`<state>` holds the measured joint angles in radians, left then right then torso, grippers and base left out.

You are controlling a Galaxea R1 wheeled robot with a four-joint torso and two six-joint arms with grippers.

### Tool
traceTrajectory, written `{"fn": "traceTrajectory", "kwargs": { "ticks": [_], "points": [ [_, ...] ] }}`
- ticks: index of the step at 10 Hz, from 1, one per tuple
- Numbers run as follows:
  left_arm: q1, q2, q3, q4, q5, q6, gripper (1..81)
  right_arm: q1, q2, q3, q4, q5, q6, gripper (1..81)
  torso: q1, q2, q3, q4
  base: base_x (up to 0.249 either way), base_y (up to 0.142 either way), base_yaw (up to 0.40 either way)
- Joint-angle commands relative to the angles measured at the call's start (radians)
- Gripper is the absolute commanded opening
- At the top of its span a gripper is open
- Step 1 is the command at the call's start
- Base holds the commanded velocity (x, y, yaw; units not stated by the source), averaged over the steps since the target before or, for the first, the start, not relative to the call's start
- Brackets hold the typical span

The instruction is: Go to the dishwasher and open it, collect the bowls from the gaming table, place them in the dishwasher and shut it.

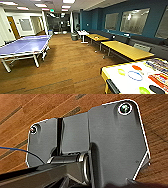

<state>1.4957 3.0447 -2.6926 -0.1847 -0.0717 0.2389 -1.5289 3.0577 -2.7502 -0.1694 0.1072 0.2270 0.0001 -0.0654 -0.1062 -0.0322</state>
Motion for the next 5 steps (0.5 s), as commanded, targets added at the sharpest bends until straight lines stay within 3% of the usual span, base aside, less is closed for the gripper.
{"fn": "traceTrajectory", "kwargs": {
  "ticks": [1,5],
  "points": [
    [-0.044,0.002,0.005,-0.009,0.058,0.002,81.1,0.046,0.005,0.003,-0.006,-0.046,-0.002,81.1,0.0,0.0,0.0,0.0,0.184,0.0,0.0],
    [-0.044,0.002,0.005,-0.009,0.059,0.002,81.1,0.046,0.005,0.006,-0.006,-0.046,-0.002,81.1,0.0,0.0,0.0,0.0,0.156,0.0,0.0]
  ]
}}
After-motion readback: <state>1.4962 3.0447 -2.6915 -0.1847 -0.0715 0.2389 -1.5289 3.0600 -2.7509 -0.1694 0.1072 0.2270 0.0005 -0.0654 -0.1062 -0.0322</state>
